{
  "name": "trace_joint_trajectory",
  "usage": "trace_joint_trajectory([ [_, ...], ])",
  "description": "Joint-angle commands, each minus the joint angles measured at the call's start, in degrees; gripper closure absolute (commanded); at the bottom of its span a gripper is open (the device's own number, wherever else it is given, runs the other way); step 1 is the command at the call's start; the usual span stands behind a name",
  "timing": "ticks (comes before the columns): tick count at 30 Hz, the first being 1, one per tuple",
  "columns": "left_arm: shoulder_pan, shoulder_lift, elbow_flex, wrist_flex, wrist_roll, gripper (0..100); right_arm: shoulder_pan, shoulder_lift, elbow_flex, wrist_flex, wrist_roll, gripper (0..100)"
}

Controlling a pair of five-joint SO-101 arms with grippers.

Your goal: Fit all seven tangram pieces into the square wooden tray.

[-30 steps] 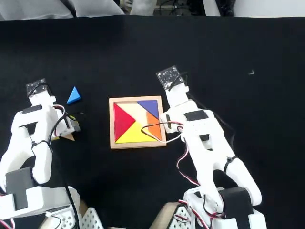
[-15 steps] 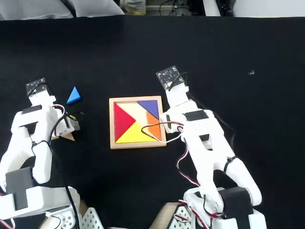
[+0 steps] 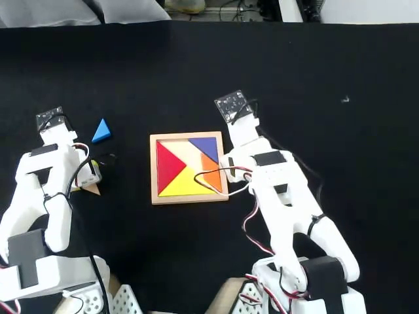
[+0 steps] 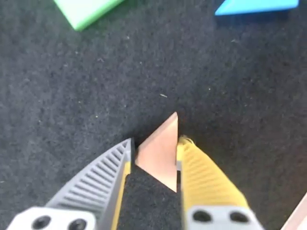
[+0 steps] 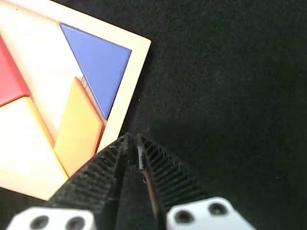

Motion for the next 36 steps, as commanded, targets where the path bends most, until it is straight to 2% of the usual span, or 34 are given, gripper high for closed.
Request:
trace_joint_trajectory([
  [1,1.89,-0.35,-2.86,0.26,0.35,92,0.79,-0.13,-0.22,-0.97,-0.09,98.7],
  [8,11.82,-0.88,-10.15,8.88,-0.26,92,0.97,-0.13,-0.22,-0.97,-0.09,98.7],
  [11,16.84,-0.88,-15.43,14.42,-3.52,92,1.49,-0.13,-0.22,-0.97,-0.18,98.7],
  [14,21.76,-0.88,-21.49,20.48,-3.96,92,4.92,-0.48,-0.57,-1.23,-0.62,98.7],
  [17,26.33,-0.26,-27.38,23.47,-3.78,92,8.88,-0.57,-1.19,-2.11,-5.45,98.7],
  [20,30.9,0.44,-29.93,22.24,-0.35,92,12.04,-0.22,-1.63,-2.99,-8.88,98.7],
  [27,43.47,5.8,-32.4,17.49,14.24,92,13.45,-0.13,-1.27,-4.84,-9.49,98.7],
  [30,45.93,9.05,-32.4,13.89,15.74,92,13.45,-0.13,-1.27,-4.92,-9.49,98.7],
  [36,45.32,15.74,-32.48,6.86,15.38,92,13.45,-0.13,-1.36,-4.92,-9.23,98.7],
])
